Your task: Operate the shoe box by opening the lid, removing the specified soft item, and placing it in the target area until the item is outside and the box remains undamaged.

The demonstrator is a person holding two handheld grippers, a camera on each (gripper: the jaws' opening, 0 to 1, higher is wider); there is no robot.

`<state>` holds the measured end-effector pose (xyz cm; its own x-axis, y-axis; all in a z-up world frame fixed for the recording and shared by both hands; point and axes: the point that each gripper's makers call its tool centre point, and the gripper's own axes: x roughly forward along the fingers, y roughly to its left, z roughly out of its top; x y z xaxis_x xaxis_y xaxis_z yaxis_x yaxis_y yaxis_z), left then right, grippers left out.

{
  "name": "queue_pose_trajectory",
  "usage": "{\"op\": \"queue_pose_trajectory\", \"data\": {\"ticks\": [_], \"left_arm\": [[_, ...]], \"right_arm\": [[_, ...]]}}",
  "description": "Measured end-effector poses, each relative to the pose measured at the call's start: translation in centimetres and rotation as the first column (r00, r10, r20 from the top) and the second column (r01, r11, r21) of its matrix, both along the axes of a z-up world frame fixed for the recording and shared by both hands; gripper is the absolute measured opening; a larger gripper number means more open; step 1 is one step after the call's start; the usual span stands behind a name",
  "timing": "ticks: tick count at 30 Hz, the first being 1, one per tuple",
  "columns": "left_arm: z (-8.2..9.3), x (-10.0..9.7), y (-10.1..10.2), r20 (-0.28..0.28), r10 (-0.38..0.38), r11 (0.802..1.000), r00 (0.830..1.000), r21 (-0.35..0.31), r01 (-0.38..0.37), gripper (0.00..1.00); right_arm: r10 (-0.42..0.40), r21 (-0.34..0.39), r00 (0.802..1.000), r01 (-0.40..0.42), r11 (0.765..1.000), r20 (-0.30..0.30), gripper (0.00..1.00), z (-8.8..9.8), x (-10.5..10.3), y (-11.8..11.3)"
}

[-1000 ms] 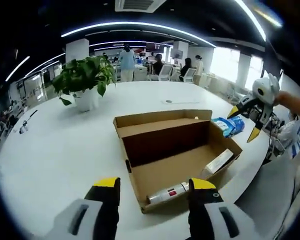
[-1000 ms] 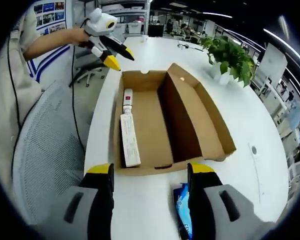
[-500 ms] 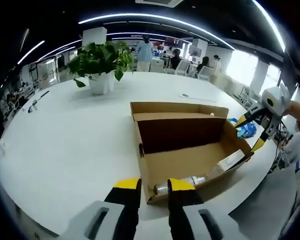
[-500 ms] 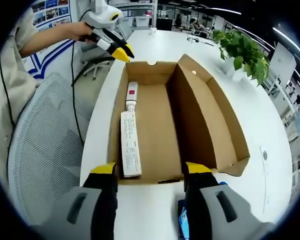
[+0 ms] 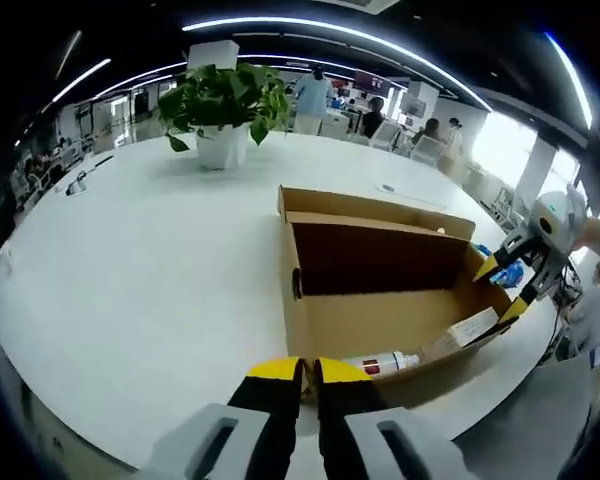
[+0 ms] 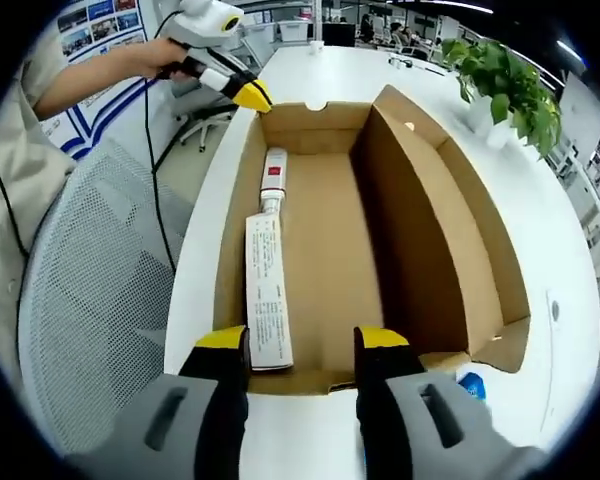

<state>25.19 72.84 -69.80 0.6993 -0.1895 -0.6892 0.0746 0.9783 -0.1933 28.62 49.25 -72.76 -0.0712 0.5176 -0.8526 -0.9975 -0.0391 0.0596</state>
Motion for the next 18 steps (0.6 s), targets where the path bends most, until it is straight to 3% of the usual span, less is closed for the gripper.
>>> {"op": "queue_pose_trajectory", "data": {"ticks": [2, 7, 18], "left_arm": [[-0.1, 0.0, 0.0, -0.006, 0.006, 1.0, 1.0, -0.005, -0.006, 0.05], [-0.2, 0.0, 0.1, -0.009, 0.011, 1.0, 1.0, -0.003, -0.011, 0.04], [-0.4, 0.0, 0.1, -0.013, 0.017, 1.0, 1.0, -0.001, -0.017, 0.04]], "right_arm": [[-0.007, 0.007, 1.0, 0.008, 1.0, -0.028, 0.38, 0.0, -0.3, 0.3], [-0.002, -0.014, 0.999, 0.001, 1.0, -0.033, 0.37, -0.7, -0.5, 0.4], [0.006, -0.039, 0.999, -0.008, 0.999, -0.043, 0.19, -1.7, -1.3, 0.7]]}}
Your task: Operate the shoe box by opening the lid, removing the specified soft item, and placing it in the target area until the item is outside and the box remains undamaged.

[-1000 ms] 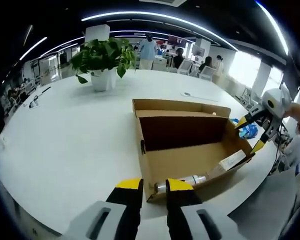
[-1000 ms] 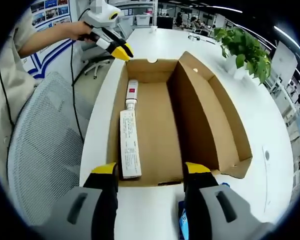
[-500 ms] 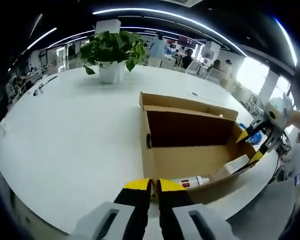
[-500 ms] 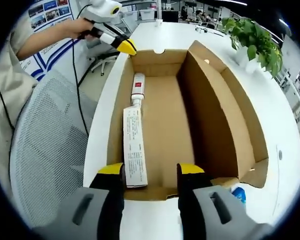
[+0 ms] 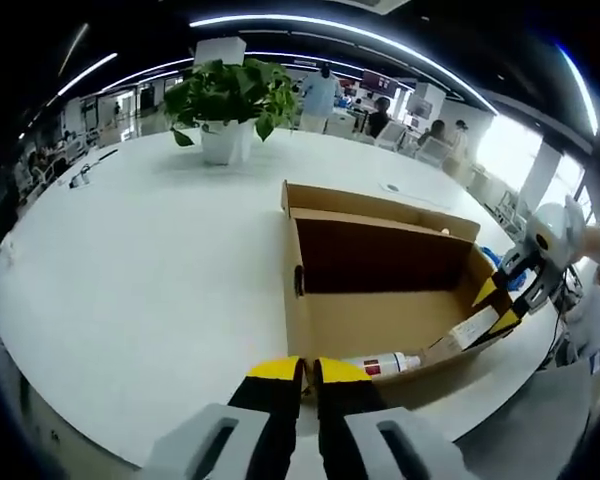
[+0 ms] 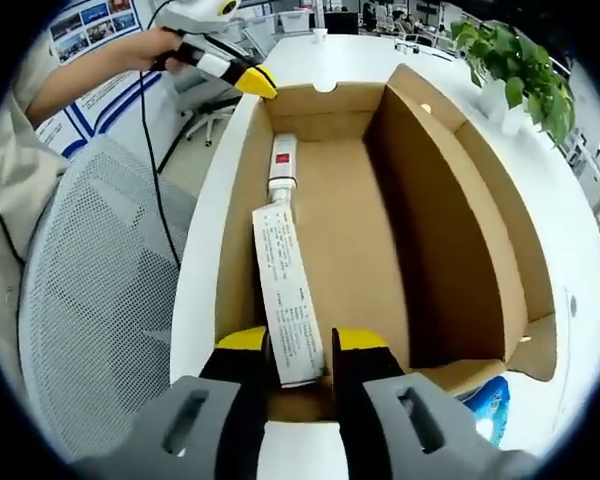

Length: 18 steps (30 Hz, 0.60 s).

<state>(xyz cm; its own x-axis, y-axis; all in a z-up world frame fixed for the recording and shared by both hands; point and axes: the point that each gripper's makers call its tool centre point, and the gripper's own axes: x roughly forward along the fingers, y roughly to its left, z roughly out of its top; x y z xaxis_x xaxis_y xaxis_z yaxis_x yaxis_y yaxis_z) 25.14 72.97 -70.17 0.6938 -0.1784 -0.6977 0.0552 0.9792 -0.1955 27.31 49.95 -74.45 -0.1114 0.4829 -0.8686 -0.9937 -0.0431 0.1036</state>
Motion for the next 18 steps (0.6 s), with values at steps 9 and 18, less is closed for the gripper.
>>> {"op": "queue_pose_trajectory", "data": {"ticks": [9, 18], "left_arm": [[-0.1, 0.0, 0.0, -0.009, -0.006, 1.0, 1.0, 0.013, 0.007, 0.04], [-0.2, 0.1, 0.0, -0.014, -0.012, 1.0, 1.0, 0.025, 0.012, 0.05]], "right_arm": [[0.009, 0.008, 1.0, -0.009, 1.0, 0.016, 0.16, 0.5, -0.3, 0.3], [0.02, 0.048, 0.999, -0.022, 0.999, 0.051, 0.15, 1.8, -0.5, 0.8]]}}
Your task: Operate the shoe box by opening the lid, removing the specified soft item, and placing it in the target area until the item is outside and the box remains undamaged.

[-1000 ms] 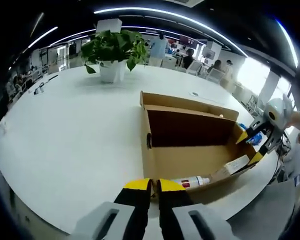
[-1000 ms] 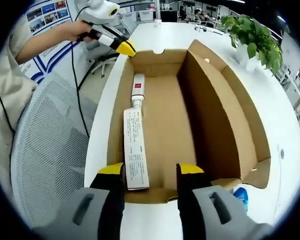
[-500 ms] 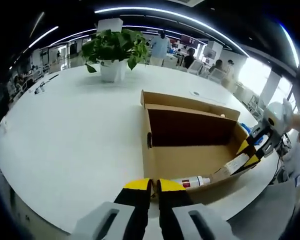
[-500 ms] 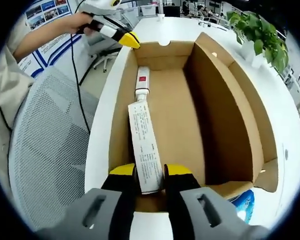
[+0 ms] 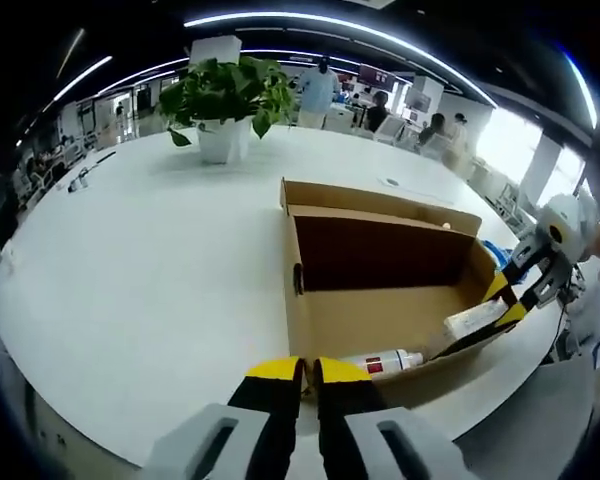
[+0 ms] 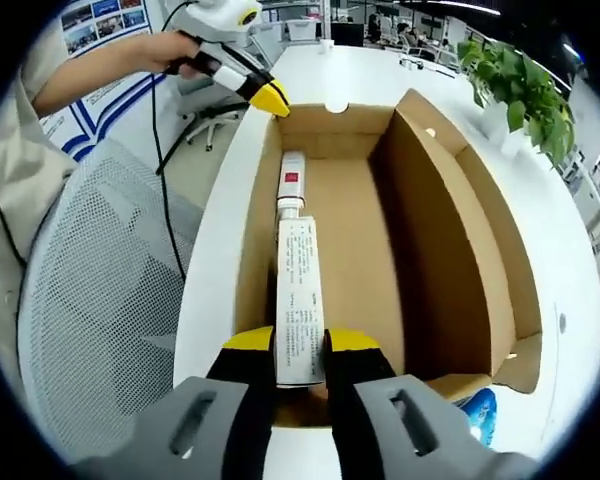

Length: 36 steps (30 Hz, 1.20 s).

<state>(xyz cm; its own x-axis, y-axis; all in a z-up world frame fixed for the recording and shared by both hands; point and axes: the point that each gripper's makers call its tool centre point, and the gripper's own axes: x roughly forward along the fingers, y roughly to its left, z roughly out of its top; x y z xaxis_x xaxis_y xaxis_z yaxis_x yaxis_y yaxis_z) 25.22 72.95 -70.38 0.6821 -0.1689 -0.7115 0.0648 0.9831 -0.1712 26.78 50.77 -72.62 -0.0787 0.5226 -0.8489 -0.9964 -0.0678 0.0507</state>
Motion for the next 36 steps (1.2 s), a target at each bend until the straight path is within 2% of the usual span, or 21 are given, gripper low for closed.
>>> {"op": "queue_pose_trajectory", "data": {"ticks": [4, 22, 36], "left_arm": [[0.0, 0.0, 0.0, 0.002, 0.001, 1.0, 1.0, -0.002, -0.001, 0.05], [0.0, 0.0, -0.1, 0.0, 0.008, 1.0, 1.0, -0.014, -0.008, 0.05], [0.0, 0.0, -0.1, -0.011, 0.004, 1.0, 1.0, -0.007, -0.004, 0.05]], "right_arm": [[0.002, 0.008, 1.0, -0.002, 1.0, 0.01, 0.15, 0.6, 0.0, 0.1], [-0.03, 0.096, 0.995, 0.021, 0.995, 0.091, 0.15, 6.1, 1.5, 0.6], [-0.049, 0.141, 0.989, 0.029, 0.99, 0.143, 0.15, 10.2, 2.9, -0.7]]}}
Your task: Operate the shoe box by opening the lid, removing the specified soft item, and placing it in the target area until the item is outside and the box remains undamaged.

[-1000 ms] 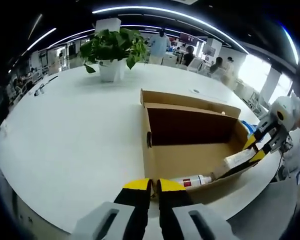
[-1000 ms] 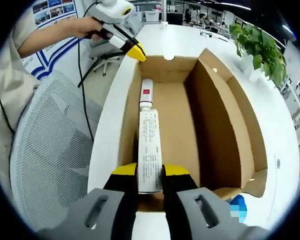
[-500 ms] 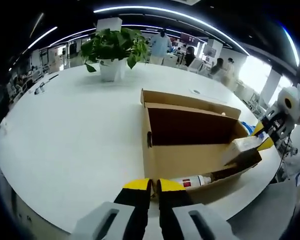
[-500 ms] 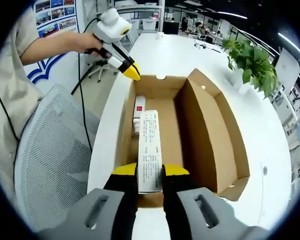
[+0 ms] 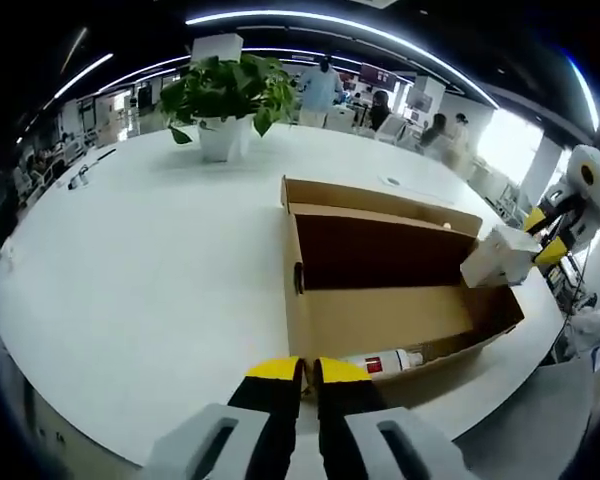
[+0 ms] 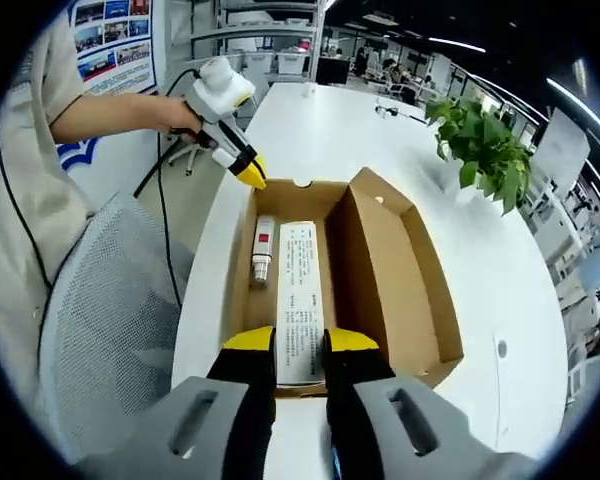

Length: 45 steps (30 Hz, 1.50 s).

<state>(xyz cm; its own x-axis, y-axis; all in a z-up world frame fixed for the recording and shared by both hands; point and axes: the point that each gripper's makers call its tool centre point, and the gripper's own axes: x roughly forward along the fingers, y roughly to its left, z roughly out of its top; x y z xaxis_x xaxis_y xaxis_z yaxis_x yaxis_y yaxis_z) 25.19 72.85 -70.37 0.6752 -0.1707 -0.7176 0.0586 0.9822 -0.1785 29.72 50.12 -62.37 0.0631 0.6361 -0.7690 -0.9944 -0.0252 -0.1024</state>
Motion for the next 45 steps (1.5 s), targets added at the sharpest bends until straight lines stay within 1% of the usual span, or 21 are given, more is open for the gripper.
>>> {"op": "queue_pose_trajectory", "data": {"ticks": [7, 13, 23, 34, 45], "left_arm": [[0.0, 0.0, 0.0, -0.008, -0.005, 1.0, 1.0, 0.005, 0.005, 0.05], [-0.1, 0.0, 0.0, -0.011, -0.005, 1.0, 1.0, 0.012, 0.006, 0.05], [-0.1, 0.0, 0.0, -0.018, -0.006, 1.0, 1.0, 0.018, 0.007, 0.05], [-0.1, 0.0, 0.0, -0.022, 0.001, 1.0, 1.0, 0.016, -0.001, 0.04], [-0.1, -0.1, -0.1, -0.02, 0.005, 1.0, 1.0, 0.014, -0.004, 0.04]], "right_arm": [[-0.014, 0.031, 1.0, 0.014, 0.999, 0.017, 0.15, 2.4, 0.8, -1.6], [-0.038, 0.041, 0.998, 0.036, 0.998, 0.044, 0.15, 4.1, 1.9, -3.5], [-0.066, 0.044, 0.995, 0.063, 0.997, 0.081, 0.15, 6.2, 3.4, -6.8], [-0.097, 0.028, 0.988, 0.094, 0.995, 0.119, 0.15, 7.6, 5.2, -10.4], [-0.114, 0.011, 0.982, 0.113, 0.993, 0.152, 0.15, 8.3, 6.7, -12.8]]}}
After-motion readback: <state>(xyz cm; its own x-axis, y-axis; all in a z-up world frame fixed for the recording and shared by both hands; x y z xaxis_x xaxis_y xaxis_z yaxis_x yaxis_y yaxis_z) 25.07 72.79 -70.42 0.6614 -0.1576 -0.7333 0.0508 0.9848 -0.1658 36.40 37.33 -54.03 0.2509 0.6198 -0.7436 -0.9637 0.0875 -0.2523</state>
